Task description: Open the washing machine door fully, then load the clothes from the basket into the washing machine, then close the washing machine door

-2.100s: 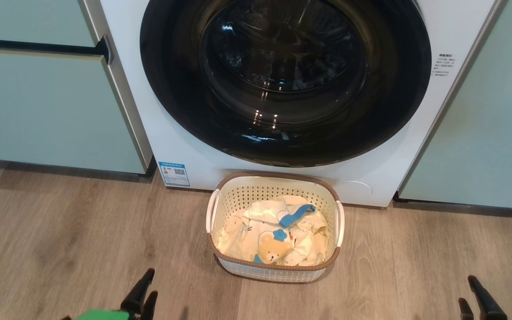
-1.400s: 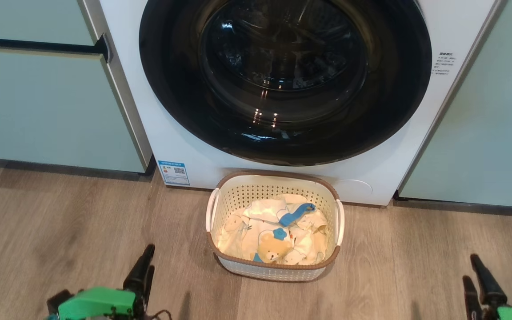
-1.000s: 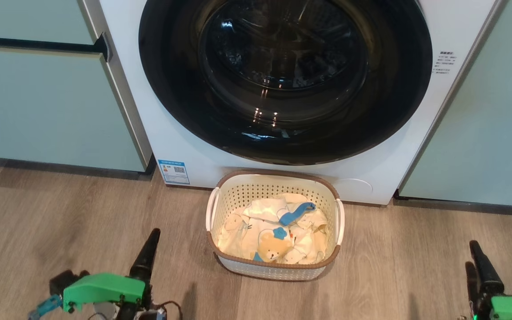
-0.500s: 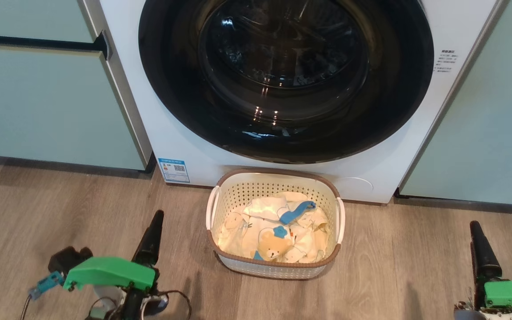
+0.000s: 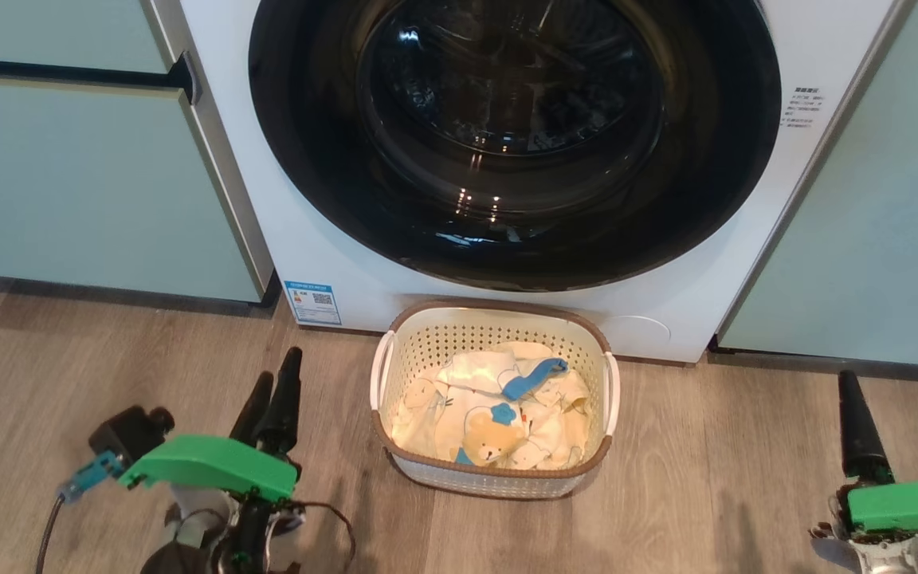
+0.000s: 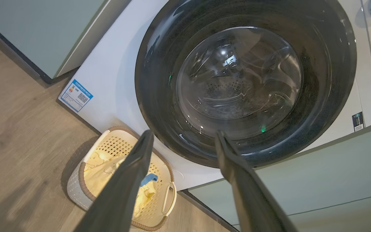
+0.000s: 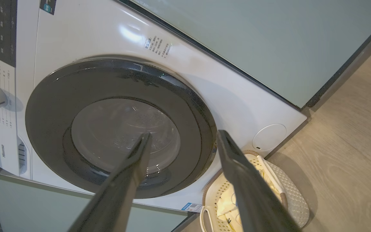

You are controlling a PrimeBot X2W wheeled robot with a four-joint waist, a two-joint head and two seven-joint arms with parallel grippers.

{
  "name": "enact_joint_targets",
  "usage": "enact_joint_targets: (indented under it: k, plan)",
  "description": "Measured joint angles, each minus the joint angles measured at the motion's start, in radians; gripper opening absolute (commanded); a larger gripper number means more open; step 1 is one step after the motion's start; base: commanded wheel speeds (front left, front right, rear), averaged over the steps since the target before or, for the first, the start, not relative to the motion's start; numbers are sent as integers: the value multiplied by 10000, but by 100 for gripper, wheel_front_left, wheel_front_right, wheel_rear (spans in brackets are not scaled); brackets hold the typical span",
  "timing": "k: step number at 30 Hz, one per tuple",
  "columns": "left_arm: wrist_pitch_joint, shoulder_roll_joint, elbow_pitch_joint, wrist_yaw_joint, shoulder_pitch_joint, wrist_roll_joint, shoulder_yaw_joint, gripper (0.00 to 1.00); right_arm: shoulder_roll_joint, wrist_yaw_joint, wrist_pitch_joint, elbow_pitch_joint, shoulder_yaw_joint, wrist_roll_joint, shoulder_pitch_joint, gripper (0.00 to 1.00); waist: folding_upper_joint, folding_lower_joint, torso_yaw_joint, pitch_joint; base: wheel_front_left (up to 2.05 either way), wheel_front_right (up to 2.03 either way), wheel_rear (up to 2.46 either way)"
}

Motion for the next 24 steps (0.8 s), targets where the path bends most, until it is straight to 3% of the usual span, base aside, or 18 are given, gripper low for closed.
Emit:
enact_joint_targets:
  k: [24]
  plan:
    - [-690, 35, -50, -27, -504, 3377, -25, 100, -98, 0, -690, -102, 31, -3359, -410, 100, 0, 0, -13, 0, 0, 0, 0]
